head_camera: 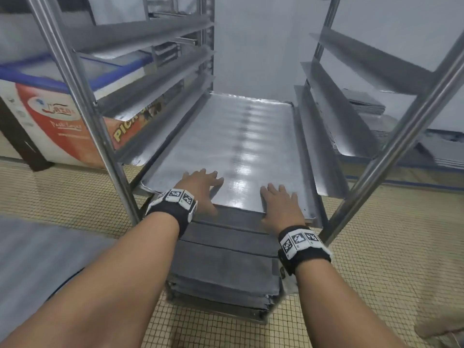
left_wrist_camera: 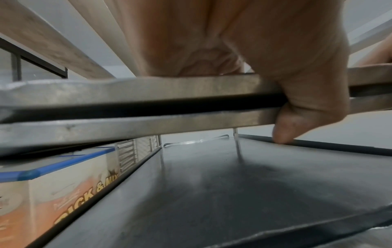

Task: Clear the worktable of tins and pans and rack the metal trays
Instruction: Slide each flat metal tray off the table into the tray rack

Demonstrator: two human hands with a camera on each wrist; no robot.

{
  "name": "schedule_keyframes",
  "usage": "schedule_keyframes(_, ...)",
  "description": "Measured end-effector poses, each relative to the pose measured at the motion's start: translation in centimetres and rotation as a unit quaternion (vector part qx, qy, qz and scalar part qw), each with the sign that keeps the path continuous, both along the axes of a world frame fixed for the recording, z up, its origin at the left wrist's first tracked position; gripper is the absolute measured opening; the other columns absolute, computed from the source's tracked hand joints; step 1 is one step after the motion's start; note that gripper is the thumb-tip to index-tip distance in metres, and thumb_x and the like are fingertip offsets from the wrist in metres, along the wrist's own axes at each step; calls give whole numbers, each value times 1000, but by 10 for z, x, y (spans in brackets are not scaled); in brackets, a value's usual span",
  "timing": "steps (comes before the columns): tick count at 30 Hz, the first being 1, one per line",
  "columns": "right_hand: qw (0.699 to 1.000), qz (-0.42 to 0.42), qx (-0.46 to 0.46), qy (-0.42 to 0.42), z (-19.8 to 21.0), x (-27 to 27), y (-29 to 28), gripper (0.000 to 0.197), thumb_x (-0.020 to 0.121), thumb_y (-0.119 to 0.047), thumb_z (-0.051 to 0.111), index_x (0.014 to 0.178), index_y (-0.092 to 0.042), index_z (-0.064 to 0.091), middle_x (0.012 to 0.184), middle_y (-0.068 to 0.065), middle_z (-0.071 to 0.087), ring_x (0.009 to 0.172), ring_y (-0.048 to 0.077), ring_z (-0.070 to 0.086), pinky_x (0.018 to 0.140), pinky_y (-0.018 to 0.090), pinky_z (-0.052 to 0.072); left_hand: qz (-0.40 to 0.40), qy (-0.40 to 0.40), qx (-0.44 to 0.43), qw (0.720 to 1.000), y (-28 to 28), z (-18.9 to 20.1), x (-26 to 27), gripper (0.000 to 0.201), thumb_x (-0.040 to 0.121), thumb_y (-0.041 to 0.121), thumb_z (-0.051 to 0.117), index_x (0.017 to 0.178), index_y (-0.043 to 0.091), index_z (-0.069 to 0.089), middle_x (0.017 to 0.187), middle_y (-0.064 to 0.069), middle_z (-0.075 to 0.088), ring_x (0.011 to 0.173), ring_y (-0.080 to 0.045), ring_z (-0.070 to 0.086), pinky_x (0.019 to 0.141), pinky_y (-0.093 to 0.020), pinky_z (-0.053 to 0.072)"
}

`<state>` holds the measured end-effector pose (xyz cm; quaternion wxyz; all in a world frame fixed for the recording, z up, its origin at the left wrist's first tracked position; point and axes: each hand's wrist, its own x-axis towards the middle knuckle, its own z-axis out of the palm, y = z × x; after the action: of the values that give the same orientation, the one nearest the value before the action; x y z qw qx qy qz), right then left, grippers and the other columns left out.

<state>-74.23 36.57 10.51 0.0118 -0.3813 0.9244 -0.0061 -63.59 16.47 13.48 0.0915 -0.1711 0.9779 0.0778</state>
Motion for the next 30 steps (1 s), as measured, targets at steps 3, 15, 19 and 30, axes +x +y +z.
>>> schedule_keyframes(3,1000,12,1,7,-4,-9,-3,74,86,-24,67,148,-17,28,156,3,27,145,32,20,117,59,18,34,4,-16,999,-1,-3,-6,72,64,37,75,132,25,54,146,0,46,133,-26,43,106,-45,44)
schedule_keyframes(15,997,-6,-14,78,-21,10,-1,68,89,-23,50,152,-13,24,152,10,32,141,32,27,116,49,23,112,113,-118,980,27,-52,39,69,96,46,54,155,26,24,165,1,19,152,-27,13,124,-45,6)
schedule_keyframes(19,995,3,-32,94,-23,41,5,70,87,-36,56,149,-14,32,149,10,39,141,31,29,118,53,15,120,163,-110,973,39,-63,67,78,94,47,56,158,26,16,167,-5,8,154,-29,4,125,-45,8)
schedule_keyframes(30,982,151,-117,-6,-20,149,-30,50,90,-25,55,138,-11,49,141,8,51,134,27,42,117,38,30,298,133,46,944,18,-90,200,57,94,43,59,145,19,48,137,-10,59,126,-30,54,105,-41,46)
